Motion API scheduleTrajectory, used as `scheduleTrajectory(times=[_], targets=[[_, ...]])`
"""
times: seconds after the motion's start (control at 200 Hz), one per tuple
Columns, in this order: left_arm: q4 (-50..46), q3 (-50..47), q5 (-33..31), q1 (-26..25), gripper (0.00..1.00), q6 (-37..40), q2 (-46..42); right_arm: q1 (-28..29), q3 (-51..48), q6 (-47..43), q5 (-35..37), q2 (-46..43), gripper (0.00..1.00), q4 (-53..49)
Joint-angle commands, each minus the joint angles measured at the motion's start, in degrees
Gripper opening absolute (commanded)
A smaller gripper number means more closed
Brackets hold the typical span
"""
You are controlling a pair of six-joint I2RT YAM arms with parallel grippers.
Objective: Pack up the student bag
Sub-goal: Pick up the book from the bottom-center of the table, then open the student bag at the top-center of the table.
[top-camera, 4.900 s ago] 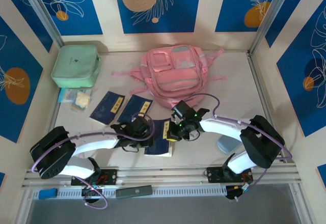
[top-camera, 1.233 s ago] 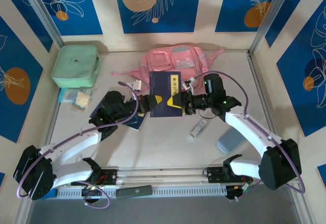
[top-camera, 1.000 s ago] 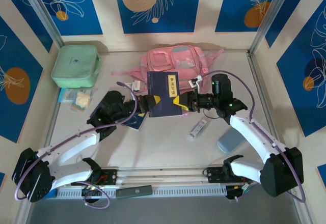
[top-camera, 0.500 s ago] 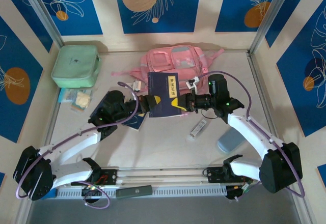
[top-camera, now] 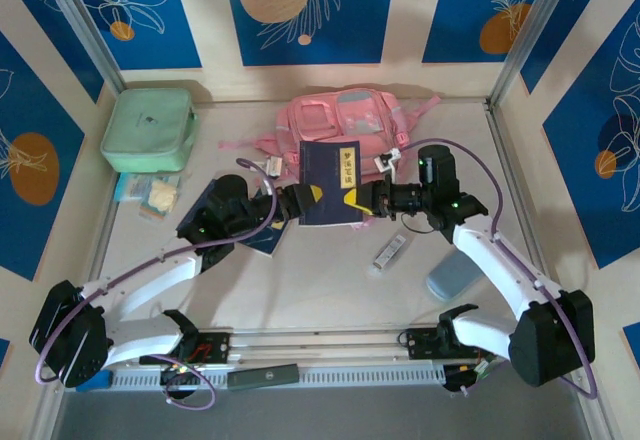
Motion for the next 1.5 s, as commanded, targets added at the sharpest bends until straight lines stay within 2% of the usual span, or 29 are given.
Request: scheduleTrajectory(times=[0.0, 0.185, 0.34, 0.395, 0.505, 0.705, 0.975, 1.195, 1.366, 1.496], targets=[[-4.9, 3.0, 0.2, -0.1, 0.62, 4.4, -1.9, -2.1, 0.7, -1.8, 0.8, -2.4, 0.0, -3.7], [-25.1, 8.7, -6.6, 0.7, 0.72, 17.8, -3.5, -8.6, 0.5, -5.2, -0.5, -5.4, 0.0, -11.4], [-39.2, 16.2, -11.3, 0.7, 0.76, 32.0, 0.8, -16.0, -1.0, -8.3, -1.7, -9.0, 0.0, -17.3], [-41.2, 18.4, -10.6, 0.6, 0.76, 35.9, 3.5, -19.0, -1.4, -9.3, -1.2, -9.9, 0.0, -19.9], [-42.0, 22.4, -4.1, 0.5, 0.75, 45.2, 10.4, -25.2, -1.6, -11.9, -0.7, -10.1, 0.0, -25.0], [-45.5, 32.3, -5.8, 0.3, 0.74, 61.4, 25.7, -33.5, -2.2, -14.1, 1.0, -8.7, 0.0, -30.3], [-46.2, 47.3, -10.3, 0.3, 0.74, 72.3, 43.1, -34.4, -1.4, -11.9, 10.5, -7.8, 0.0, -32.5], [-46.7, 58.6, -14.3, 0.7, 0.74, 77.8, 54.1, -34.9, -0.8, -11.4, 11.8, -7.4, 0.0, -32.8], [-53.0, 70.4, -11.4, 1.0, 0.76, 80.9, 63.1, -35.0, -0.9, -10.9, 10.9, -6.8, 0.0, -32.4], [-55.2, 78.0, -13.2, 1.2, 0.73, 81.7, 69.6, -35.0, -0.8, -10.8, 10.5, -6.5, 0.0, -32.3]])
